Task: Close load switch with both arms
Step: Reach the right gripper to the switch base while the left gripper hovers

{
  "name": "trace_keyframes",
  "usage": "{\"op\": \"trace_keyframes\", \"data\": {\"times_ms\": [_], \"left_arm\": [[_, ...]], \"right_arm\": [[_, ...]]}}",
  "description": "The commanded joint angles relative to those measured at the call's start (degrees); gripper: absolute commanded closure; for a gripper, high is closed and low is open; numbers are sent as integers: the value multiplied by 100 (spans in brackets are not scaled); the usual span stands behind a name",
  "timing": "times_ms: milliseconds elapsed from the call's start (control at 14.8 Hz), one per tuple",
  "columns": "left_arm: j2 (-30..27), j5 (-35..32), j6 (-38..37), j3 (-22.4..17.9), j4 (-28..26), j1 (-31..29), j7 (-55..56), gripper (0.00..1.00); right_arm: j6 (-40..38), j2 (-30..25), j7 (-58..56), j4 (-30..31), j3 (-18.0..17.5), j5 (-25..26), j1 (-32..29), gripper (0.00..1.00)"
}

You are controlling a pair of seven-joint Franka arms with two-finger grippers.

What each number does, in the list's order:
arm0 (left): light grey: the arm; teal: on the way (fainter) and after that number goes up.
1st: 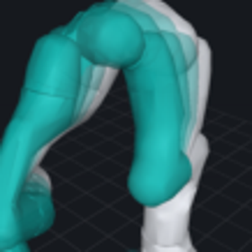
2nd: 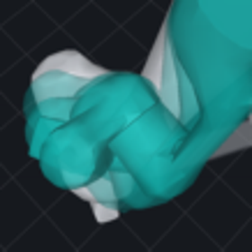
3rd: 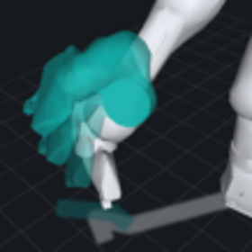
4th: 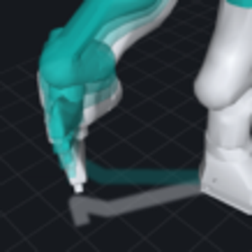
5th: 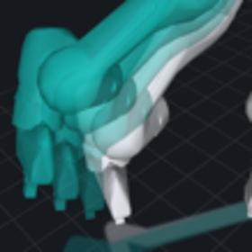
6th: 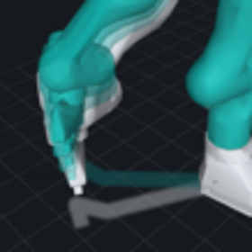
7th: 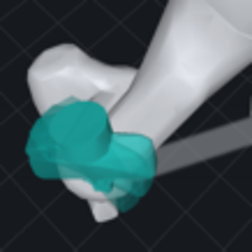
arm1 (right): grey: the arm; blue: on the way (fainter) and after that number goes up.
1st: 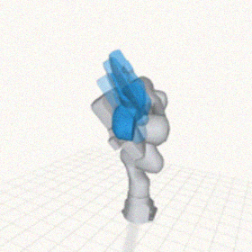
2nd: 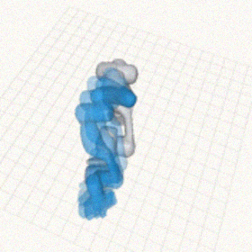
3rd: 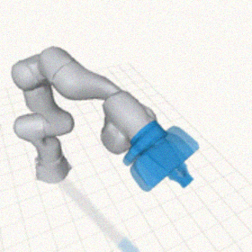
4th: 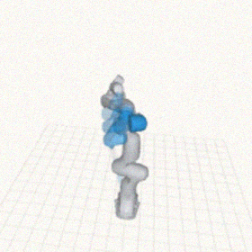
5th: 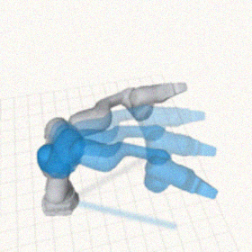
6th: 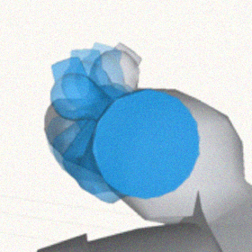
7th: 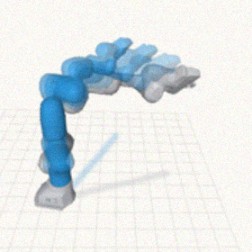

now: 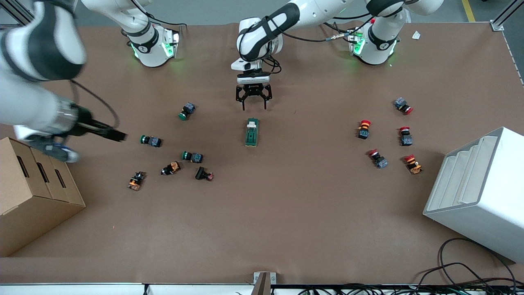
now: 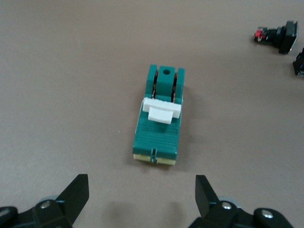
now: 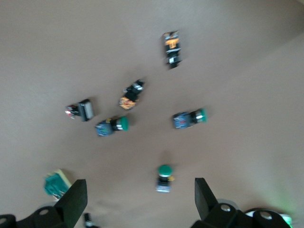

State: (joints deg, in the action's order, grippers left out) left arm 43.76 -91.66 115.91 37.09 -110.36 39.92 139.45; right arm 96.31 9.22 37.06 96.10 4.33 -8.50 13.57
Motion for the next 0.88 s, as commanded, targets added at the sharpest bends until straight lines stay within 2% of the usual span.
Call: {"op": "trace_keyframes", "data": {"times_ms": [0, 203, 339, 542, 814], "left_arm": [[290, -710, -332, -53, 137, 183, 178, 1], [624, -1528, -832, -412, 164, 516, 379, 1], [695, -1801, -860, -641, 173, 683, 565, 1], [713, -1855, -948, -1036, 269, 1113, 591, 1], [809, -1864, -1114, -1151, 261, 1334, 863, 1]], "right_arm": [[921, 62, 1649, 618, 41, -300, 854, 0], [1985, 352, 3050, 988, 41, -730, 1611, 0], [2714, 536, 3595, 1278, 41, -819, 2069, 0], [3376, 923, 3984, 1508, 41, -828, 2614, 0], [3868, 1310, 4292, 1534, 41, -960, 3028, 0]]}}
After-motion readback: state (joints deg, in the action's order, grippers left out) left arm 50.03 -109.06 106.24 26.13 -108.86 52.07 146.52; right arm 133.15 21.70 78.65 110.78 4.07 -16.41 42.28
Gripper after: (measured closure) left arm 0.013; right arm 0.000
